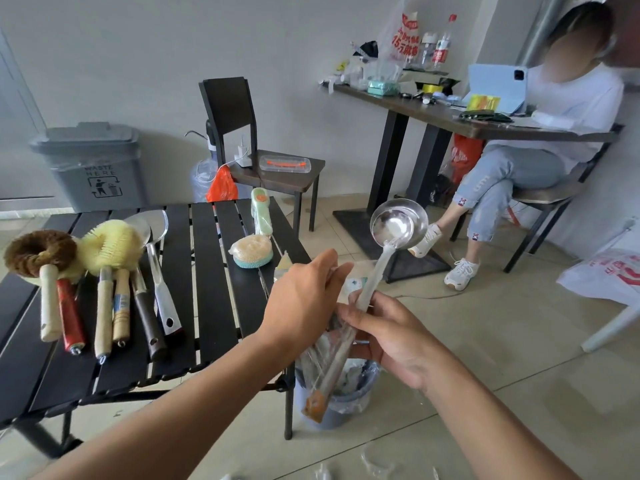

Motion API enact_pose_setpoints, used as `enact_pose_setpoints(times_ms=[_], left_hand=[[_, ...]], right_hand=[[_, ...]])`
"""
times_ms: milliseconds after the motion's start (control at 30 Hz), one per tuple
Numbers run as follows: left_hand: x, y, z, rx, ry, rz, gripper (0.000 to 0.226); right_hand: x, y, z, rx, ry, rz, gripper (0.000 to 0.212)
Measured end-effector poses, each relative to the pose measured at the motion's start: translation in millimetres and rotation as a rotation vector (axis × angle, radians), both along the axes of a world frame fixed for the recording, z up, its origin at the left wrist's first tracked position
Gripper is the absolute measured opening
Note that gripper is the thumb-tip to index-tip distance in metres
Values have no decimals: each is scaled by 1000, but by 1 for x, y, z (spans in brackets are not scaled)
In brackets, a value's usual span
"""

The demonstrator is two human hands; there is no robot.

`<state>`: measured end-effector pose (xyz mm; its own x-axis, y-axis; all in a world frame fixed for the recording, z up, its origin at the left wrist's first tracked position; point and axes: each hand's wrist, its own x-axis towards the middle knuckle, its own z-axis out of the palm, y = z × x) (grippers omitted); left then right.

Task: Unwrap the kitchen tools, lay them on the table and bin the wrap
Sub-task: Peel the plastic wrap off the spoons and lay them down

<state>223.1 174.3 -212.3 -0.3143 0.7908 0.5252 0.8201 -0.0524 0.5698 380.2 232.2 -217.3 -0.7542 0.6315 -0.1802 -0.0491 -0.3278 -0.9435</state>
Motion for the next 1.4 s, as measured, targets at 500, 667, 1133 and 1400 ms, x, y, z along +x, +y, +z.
enact_pose_setpoints(times_ms=[500,667,1133,1400], left_hand=[[-33,-5,23,-245,364,-51,45],[-57,-8,28,-190,389,-47,46],[-51,-6,13,-82,322,79,41],[-70,-10,27,-161,251,195,39]], right_hand=[[15,24,10,228,-110,-155,48],[23,27,16,148,-33,51,26],[5,16,1,29,-60,-150,43],[20,28,7,28,-17,-54,33]])
